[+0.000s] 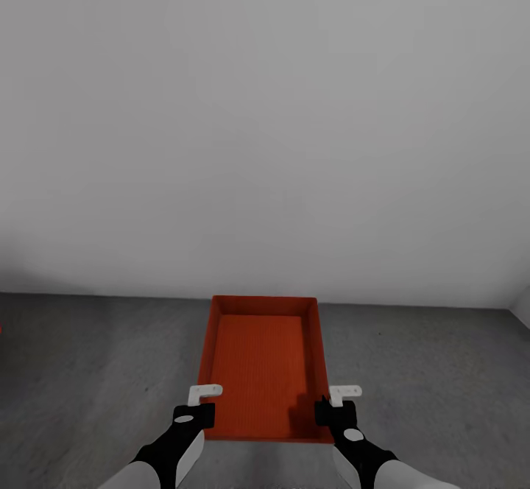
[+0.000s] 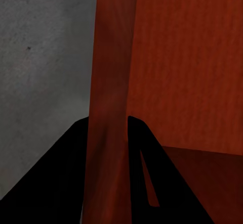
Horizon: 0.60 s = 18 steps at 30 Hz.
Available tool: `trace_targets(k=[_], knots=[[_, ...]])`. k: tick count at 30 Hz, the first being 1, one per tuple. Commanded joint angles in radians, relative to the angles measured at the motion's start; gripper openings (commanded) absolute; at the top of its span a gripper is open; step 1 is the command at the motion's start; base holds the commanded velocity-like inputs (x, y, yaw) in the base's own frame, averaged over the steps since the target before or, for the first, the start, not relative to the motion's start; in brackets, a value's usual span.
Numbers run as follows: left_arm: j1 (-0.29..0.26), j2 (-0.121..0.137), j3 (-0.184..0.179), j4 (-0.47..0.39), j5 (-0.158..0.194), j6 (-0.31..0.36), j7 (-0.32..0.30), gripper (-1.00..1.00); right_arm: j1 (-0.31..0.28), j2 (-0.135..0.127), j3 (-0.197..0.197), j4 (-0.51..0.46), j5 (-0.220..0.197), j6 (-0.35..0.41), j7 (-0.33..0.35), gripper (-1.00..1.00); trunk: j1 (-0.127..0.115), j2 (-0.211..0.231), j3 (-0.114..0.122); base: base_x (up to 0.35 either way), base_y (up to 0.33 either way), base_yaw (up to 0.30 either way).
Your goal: Move the two storage containers from the living room to the garage. In the garage, place one container on the floor and stack the other container on top of it (either order is fine).
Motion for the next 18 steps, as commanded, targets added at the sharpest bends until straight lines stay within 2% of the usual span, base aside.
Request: trace_targets(k=[1,18], knots=[[-0.001,-0.001,0.018,-0.006,-0.016,0.007,0.011,-1.00,-0.001,0.005,-0.031,0.002,-0.006,-0.002,-0.010,-1.00,0.004,-0.010,-0.007,0.000,0.000,0.000],[-0.001,-0.001,0.020,-0.006,-0.016,0.007,0.011,-1.00,-0.002,0.005,-0.031,0.002,-0.006,-0.002,-0.010,-1.00,0.070,-0.129,-0.087,0.000,0.000,0.000]])
